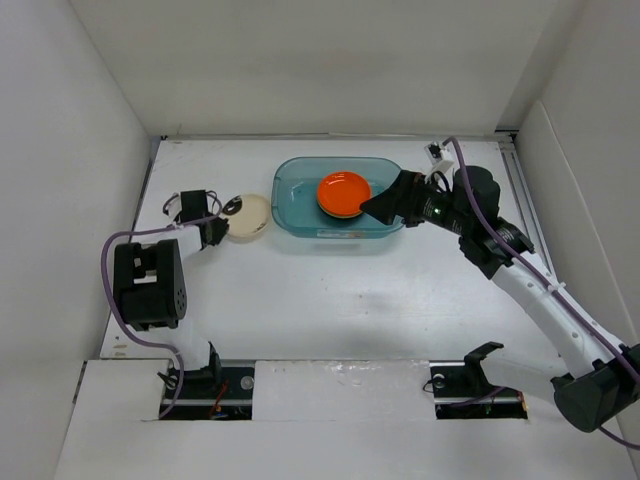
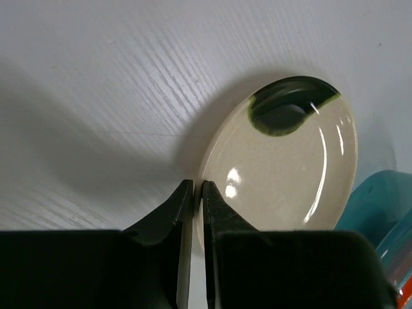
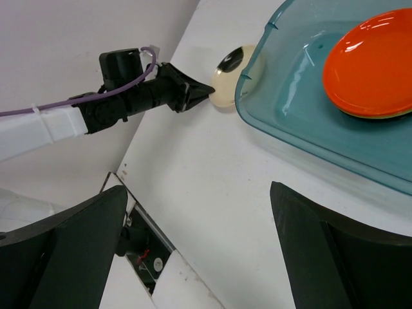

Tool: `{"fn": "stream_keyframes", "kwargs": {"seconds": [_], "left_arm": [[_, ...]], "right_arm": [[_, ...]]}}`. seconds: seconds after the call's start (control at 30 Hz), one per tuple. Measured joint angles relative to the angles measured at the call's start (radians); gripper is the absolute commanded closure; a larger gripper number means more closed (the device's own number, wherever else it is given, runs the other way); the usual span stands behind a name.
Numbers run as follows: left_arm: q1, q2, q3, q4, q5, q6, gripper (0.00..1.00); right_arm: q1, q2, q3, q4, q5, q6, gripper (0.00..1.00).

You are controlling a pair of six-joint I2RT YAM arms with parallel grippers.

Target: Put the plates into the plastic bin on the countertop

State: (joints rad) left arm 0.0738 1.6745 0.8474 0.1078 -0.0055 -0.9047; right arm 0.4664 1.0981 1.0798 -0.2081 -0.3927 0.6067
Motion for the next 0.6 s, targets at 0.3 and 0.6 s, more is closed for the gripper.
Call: {"fn": "stream_keyframes", "kwargs": {"seconds": [0.3,0.6], "left_arm": [[-0.002,-0.216,0.003,-0.162,-0.158,-0.031,1.0],[-0.187,-0.386,0.116,-0.131,-0.164,0.047,1.0]], "right_arm": [[0.0,0.0,0.0,0.0,0.0,0.005,0.04],[-0.026,0.0,-0.015,0.018,0.039,0.052,0.04]]}}
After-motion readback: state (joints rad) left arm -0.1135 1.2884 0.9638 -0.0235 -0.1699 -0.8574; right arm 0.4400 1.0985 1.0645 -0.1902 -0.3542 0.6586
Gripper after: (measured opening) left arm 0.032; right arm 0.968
